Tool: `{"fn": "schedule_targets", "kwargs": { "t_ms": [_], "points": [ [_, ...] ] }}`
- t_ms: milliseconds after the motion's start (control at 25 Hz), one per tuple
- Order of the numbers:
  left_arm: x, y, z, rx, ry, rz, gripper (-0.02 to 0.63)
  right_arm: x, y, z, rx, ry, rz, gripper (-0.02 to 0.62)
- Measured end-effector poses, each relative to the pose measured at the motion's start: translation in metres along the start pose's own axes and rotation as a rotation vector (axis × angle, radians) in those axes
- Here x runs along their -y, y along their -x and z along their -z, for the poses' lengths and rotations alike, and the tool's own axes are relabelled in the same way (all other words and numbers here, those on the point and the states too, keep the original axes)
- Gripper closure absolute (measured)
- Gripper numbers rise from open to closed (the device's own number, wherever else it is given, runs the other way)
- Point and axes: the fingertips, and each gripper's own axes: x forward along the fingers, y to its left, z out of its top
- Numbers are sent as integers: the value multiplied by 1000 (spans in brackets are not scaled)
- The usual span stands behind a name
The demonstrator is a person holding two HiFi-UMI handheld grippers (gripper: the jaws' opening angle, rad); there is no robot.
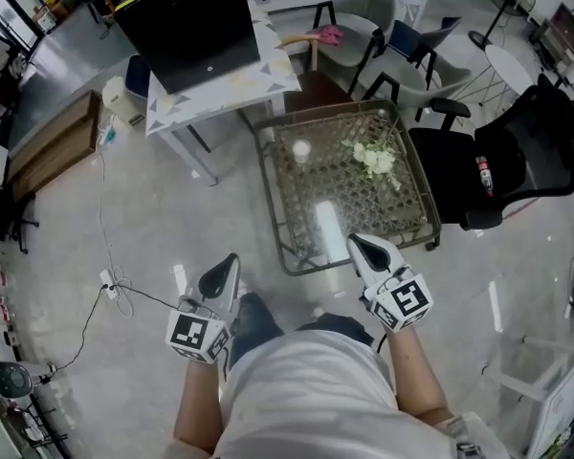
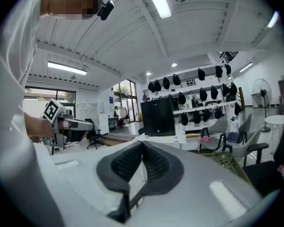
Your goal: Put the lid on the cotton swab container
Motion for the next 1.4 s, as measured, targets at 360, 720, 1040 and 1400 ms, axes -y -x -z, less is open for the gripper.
{"fn": "schedule_targets", "kwargs": {
  "t_ms": [360, 720, 1040, 1400],
  "points": [
    [-89, -36, 3, -12, 11, 103, 598, -3, -90, -5, -26, -7, 76, 592],
    [-206, -63, -3, -48, 18, 202, 597, -20, -195, -13, -47, -46, 179, 592],
    [-293, -72, -1, -65, 27, 247, 597, -33, -272, -10, -94, -13, 253, 592],
    [-313, -99, 9, -84, 65, 308, 597, -20, -291, -6, -155, -7, 324, 592]
  ]
}}
